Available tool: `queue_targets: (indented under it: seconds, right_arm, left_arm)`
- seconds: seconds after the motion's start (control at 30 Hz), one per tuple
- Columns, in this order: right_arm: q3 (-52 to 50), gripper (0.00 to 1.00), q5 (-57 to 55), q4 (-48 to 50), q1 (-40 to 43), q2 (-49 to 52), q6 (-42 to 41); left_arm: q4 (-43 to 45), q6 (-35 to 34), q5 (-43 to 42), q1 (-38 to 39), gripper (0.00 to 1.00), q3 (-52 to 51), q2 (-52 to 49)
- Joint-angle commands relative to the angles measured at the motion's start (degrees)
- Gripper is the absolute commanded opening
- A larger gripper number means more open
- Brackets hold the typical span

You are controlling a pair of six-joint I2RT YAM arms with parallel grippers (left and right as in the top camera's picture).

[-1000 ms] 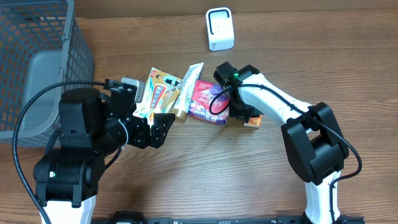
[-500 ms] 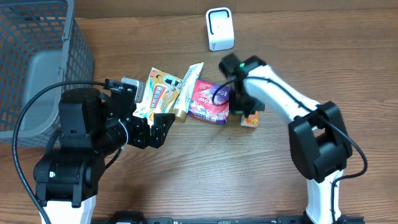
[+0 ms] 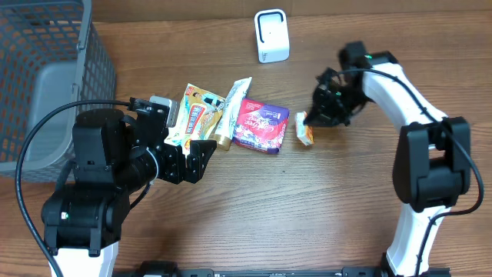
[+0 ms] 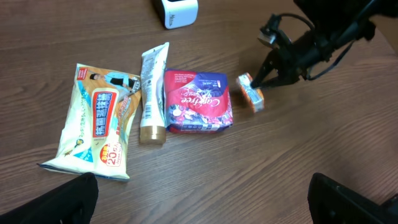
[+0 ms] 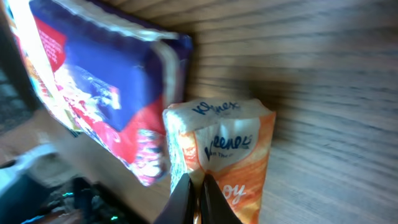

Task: Scan the item barcode
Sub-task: 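Release the orange box on the table and pull the right gripper right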

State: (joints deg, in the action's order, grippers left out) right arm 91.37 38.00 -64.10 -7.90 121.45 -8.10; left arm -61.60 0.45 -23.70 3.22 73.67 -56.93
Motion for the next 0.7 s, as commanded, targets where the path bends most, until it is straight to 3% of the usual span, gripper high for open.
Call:
queue_targets:
  seconds: [0.0, 0.23, 0.37, 0.47, 0.67]
  right_arm:
    - [-5.2, 0.04, 10.3, 2.9, 3.4, -1.5, 2.4]
    - [-12.7, 0.04, 5.9, 7.6, 11.2, -1.5, 1.7]
    - [-11.9, 0.17, -5.5, 6.0, 15.0, -1.5, -1.9]
    - [-10.4, 0.27, -7.6, 3.5, 16.3, -1.6, -1.9]
    - [-4.5, 0.37, -6.8, -3.8, 15.8, -1.6, 2.8]
  left_arm:
    - [0.1, 1.3, 0.3, -0.4, 1.0, 1.1, -0.1]
    - [0.1, 1.3, 0.3, -0.4, 1.0, 1.1, -0.1]
    - [0.1, 1.3, 0.3, -0.4, 1.0, 1.1, -0.1]
    - [0.1, 1.3, 0.3, -0.4, 1.0, 1.1, -0.1]
    - [0.1, 1.3, 0.3, -0.4, 1.0, 1.1, -0.1]
